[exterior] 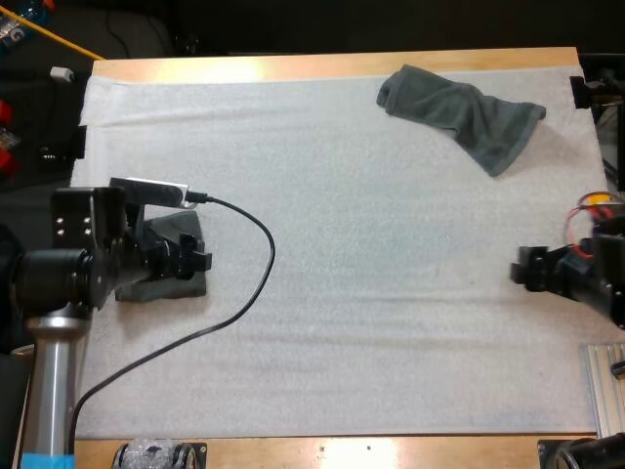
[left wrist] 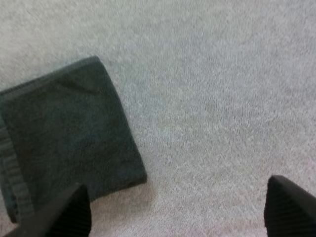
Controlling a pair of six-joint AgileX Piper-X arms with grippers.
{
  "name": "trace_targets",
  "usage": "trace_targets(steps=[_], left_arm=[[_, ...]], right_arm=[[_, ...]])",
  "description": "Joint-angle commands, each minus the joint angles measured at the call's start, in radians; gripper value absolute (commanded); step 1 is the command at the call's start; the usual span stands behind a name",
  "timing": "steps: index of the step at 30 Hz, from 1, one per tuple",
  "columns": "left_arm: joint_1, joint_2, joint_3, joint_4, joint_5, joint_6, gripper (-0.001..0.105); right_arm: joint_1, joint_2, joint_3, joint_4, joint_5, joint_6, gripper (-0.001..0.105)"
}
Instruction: Pick towel from pile, fold and stack
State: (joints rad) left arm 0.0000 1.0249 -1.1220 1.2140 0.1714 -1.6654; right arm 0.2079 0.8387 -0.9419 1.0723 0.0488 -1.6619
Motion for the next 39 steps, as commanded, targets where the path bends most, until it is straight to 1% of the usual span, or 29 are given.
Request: trace_targets(steps=[1,4,8,10,14,18,21,29,35,36,39], left_arm=[[-0.003,-0.02,-0.005,0.01,0.006,-0.005,0.069],[-0.003,-0.045,-0.005,0.021,0.006,-0.005,0.069],[-0.003,-0.078,-0.005,0.05,0.006,0.002,0.069],[-0.003,-0.094,-0.005,0.065,0.006,0.003,0.069],[-0.003,-0.145,0.002,0.076,0.006,0.003,0.069],[-0.003,-0.2,0.002,0.087,0.006,0.003,0.069],[-0.003,-0.247,0.002,0.1,0.006,0.003,0.069],[-0.003,-0.419,0.002,0.11,0.006,0.003,0.069],[-0.003,-0.57,0.002,0.11,0.006,0.003,0.069],[-0.003,-0.623,0.002,0.111,0.006,0.003,0.069],[-0.003,-0.697,0.002,0.111,0.006,0.003,0.069]], right_arm=[[-0.041,-0.006,-0.005,0.013,-0.005,-0.038,0.071],[-0.095,-0.006,-0.005,0.014,-0.007,-0.04,0.071],[-0.123,-0.025,-0.005,0.017,0.0,-0.05,0.071],[-0.129,-0.044,-0.005,0.017,0.013,-0.058,0.071],[-0.135,-0.106,-0.005,0.039,0.079,-0.086,0.071],[-0.135,-0.177,-0.005,0.088,0.091,-0.12,0.071],[-0.135,-0.233,-0.005,0.115,0.111,-0.122,0.071],[-0.135,-0.409,-0.005,0.161,0.112,-0.176,0.071],[-0.135,-0.53,-0.005,0.191,0.112,-0.176,0.071],[-0.135,-0.568,-0.005,0.191,0.111,-0.172,0.071],[-0.135,-0.626,-0.005,0.196,0.106,-0.166,0.071]])
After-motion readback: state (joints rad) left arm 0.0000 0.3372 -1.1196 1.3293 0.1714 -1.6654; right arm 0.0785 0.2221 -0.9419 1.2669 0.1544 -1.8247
